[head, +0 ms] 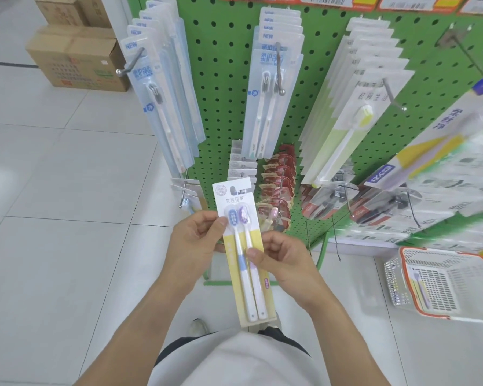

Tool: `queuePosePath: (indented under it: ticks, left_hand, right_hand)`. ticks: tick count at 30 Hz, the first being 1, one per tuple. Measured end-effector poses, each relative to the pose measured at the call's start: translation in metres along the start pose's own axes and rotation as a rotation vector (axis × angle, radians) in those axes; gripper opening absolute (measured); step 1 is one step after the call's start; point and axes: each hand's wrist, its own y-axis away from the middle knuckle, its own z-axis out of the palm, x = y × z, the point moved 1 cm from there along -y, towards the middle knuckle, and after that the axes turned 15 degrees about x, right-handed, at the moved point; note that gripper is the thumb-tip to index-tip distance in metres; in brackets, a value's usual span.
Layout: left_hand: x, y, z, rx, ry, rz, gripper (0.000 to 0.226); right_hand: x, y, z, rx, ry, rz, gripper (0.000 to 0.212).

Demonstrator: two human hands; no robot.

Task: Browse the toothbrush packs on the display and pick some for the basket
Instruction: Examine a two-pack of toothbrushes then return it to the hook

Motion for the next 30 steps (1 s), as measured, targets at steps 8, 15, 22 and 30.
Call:
queuePosePath:
  ticks: [8,15,22,30]
  left_hand:
    - [-0.009,0.009,-0.001,-0.164,-0.197,-0.012,0.014]
    - [-0.008,0.009,-0.002,-0.007,-0.119,0.009,0.011]
    - [-0.01,0.008,-0.003,0.048,0.0,-0.047,0.013]
    - [-0.013,0.011,-0.002,0.073,-0.034,-0.036,0.021]
  right_hand:
    - [-0.003,-0.002,0.005,0.072,-0.09,0.043,0.035]
    - [-0.001,0.002,-0.004,-0.02,0.059,-0.026,0.03]
    - [0.006,0.005,-0.006,-0.08,0.064,0.038,0.034]
    - [-0.004,0.008,-0.012,-0.162,0.175,0.017,0.037]
